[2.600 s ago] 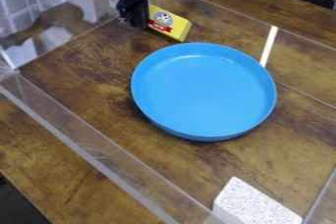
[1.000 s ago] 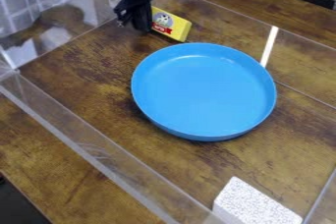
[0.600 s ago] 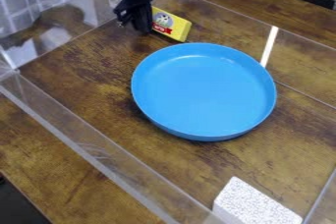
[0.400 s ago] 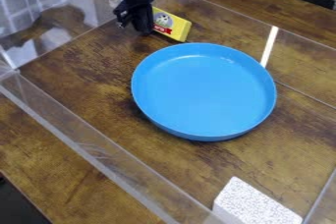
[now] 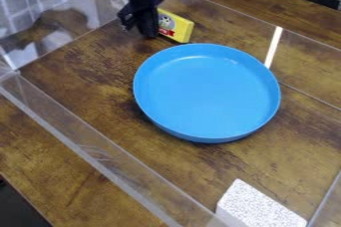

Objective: Put the yellow block in the blue tray

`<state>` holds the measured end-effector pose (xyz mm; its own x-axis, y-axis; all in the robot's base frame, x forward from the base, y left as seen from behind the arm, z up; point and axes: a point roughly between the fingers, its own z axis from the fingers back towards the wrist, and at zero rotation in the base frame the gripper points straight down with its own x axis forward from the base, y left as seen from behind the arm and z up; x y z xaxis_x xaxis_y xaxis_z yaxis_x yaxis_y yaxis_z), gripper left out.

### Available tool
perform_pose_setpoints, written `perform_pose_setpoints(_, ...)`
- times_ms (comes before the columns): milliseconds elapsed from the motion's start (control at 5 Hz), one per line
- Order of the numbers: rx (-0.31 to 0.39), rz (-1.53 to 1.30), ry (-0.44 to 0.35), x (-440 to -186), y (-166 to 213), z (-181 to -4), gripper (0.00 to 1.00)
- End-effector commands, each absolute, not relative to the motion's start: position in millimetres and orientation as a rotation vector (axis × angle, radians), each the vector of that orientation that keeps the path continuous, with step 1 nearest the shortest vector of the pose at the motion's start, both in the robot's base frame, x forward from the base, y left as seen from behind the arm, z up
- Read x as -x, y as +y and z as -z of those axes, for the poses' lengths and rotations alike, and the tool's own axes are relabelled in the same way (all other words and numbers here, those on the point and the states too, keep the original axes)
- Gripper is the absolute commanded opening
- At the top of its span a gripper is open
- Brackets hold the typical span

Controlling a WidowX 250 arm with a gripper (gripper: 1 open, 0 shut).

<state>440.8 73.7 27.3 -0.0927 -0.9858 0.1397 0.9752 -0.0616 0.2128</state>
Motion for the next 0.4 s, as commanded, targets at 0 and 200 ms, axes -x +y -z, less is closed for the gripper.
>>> perform_pose_setpoints(0,-0.118,1.722,-0.337,-451.7,48.3,-53.9,0.00)
perform_pose_setpoints(200,-0.119,1.744,-0.335,-451.3,43.1,-51.8,0.00)
